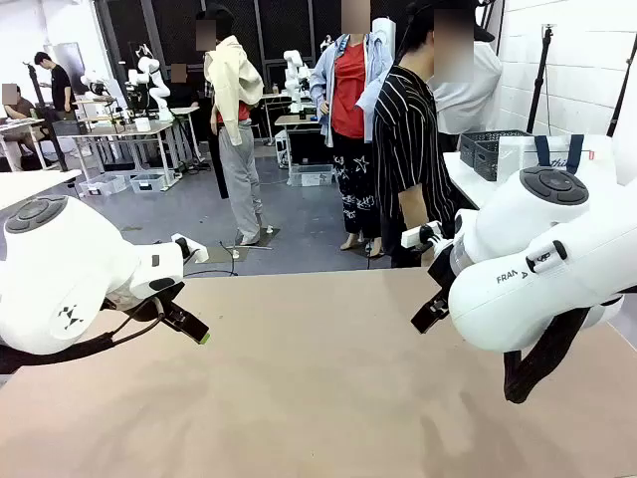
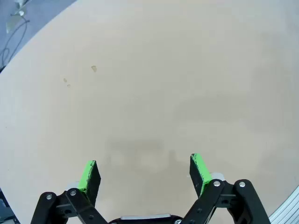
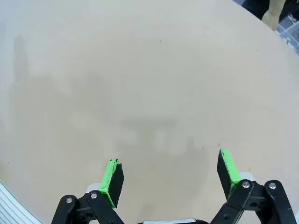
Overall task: Transfer purchased items from the store into the shopping bag.
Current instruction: Open the Reusable shopping bag in the center of the table.
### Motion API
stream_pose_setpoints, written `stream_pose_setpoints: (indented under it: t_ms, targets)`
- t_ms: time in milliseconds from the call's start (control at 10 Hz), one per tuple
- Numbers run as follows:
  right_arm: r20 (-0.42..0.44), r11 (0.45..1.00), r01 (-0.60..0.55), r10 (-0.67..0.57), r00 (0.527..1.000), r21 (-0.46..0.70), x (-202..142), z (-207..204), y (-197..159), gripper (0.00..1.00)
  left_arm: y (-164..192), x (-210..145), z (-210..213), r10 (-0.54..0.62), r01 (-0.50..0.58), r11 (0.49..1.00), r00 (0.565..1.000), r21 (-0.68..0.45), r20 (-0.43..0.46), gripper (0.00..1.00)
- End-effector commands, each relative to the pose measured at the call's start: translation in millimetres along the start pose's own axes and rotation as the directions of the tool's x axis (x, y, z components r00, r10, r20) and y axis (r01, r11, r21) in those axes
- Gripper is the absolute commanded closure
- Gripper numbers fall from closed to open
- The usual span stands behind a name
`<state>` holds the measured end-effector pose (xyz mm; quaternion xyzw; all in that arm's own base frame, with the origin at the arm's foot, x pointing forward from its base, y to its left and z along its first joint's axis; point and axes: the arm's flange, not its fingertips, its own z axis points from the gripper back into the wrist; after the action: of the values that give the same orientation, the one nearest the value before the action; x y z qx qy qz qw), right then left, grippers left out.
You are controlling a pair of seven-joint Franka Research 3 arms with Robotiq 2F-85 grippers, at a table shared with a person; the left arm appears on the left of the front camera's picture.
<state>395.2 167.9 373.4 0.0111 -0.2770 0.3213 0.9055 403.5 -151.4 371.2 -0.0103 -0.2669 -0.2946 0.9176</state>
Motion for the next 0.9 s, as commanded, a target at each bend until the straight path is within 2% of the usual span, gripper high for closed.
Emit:
stream_pose_setpoints:
  t_ms: [0, 800]
  targets:
    - [0.000, 1.000, 0.000, 0.000, 1.000, 0.000, 0.0, 0.0, 0.0, 0.00, -0.1, 0.0, 0.0, 0.000, 0.000, 1.000, 1.000, 0.000, 0.000, 0.00]
    - [0.000, 1.000, 0.000, 0.000, 1.000, 0.000, 0.0, 0.0, 0.0, 0.00, -0.1, 0.0, 0.0, 0.000, 0.000, 1.000, 1.000, 0.000, 0.000, 0.00]
